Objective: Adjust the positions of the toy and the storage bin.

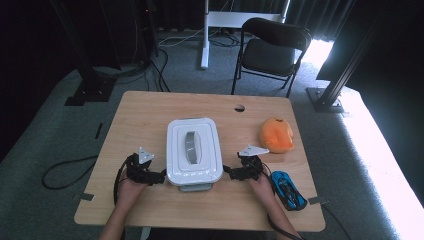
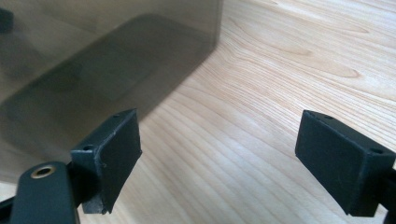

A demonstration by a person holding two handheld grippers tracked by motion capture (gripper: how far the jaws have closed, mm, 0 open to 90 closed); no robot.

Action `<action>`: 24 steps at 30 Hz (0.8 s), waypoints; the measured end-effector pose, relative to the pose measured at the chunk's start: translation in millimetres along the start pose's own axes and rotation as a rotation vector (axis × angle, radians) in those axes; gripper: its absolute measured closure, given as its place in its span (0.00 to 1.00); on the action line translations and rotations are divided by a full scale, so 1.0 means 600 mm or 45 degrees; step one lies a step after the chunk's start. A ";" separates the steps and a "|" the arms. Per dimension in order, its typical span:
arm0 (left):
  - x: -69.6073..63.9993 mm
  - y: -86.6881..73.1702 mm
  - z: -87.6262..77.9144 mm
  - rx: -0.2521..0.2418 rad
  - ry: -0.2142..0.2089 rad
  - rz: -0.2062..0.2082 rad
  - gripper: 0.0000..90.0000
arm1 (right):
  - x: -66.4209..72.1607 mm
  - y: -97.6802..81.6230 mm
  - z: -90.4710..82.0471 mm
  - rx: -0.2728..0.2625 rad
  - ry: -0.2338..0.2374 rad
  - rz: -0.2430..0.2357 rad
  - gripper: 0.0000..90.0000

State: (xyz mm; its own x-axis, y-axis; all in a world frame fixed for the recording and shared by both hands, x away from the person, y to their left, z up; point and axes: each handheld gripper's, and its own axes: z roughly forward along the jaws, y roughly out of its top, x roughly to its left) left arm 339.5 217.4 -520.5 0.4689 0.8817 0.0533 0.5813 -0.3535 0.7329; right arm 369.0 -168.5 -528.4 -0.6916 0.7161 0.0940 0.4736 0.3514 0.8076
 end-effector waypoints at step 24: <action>0.010 0.073 0.009 -0.061 0.006 0.075 0.00 | -0.017 0.070 0.066 -0.023 -0.056 0.075 0.16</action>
State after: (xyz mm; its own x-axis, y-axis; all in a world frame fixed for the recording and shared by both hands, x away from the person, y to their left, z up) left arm 371.2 205.4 -492.0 0.4981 0.8613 0.1002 0.5201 -0.3892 0.7602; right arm 417.5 -137.4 -518.6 -0.6379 0.7613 0.1165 0.5029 0.2972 0.8117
